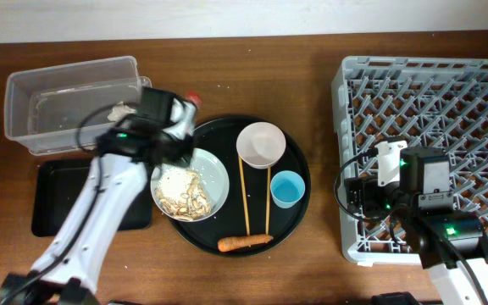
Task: Sort waste into correct bins and load items into the dishwasher rack
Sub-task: 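Carry the red wrapper to the clear bin and release it, then grasp the blue cup on the tray with the left gripper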
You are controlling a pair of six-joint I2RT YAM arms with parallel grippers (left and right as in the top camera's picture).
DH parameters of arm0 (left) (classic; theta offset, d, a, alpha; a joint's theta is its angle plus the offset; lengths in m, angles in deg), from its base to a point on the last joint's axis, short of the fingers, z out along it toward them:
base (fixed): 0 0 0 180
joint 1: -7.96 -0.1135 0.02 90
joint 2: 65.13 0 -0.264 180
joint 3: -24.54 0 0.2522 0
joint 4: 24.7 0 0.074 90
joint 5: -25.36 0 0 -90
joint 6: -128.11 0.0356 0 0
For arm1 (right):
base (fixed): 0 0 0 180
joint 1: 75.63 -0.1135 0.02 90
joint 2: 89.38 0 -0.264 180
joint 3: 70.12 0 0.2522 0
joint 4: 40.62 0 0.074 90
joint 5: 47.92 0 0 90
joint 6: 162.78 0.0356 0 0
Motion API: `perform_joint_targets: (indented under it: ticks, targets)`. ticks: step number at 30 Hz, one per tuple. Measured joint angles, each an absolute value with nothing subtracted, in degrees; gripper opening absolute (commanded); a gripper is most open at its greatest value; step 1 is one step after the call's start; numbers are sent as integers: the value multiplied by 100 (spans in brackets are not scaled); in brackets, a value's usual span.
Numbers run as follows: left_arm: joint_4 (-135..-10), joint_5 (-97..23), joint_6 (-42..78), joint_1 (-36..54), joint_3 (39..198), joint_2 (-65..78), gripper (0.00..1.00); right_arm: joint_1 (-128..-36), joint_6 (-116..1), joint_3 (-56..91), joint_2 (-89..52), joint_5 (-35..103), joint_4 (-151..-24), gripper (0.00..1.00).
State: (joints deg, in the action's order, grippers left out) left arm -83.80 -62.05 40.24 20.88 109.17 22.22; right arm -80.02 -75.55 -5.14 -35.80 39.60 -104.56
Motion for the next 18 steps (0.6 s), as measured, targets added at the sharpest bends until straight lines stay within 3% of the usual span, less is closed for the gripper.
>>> perform_joint_targets:
  ticks: [6,7,8,10,14,18]
  targets:
    - [-6066,-6448,3825,307,10950,2445,1,-8002,-7557,-514,-3580,3955,-10451,98]
    - [-5865,-6472,3823,110,10950,2697,8,-8002,-7559,-514,-3580,3958,-10454,98]
    - [-5530,-6470,3821,51,10935,2898,35,-8002,-7552,-514,-3582,3960,-10471,98]
    - [-5124,-6465,3799,-43,10941,3217,48,-8002,-7557,-514,-3580,3953,-10456,98]
    - [-5056,-6467,3766,-121,10981,3328,48,-8002,-7557,-514,-3580,3947,-10456,98]
    - [-6365,-6382,3764,47,11315,3256,47,-8002,-7555,-514,-3580,3945,-10451,99]
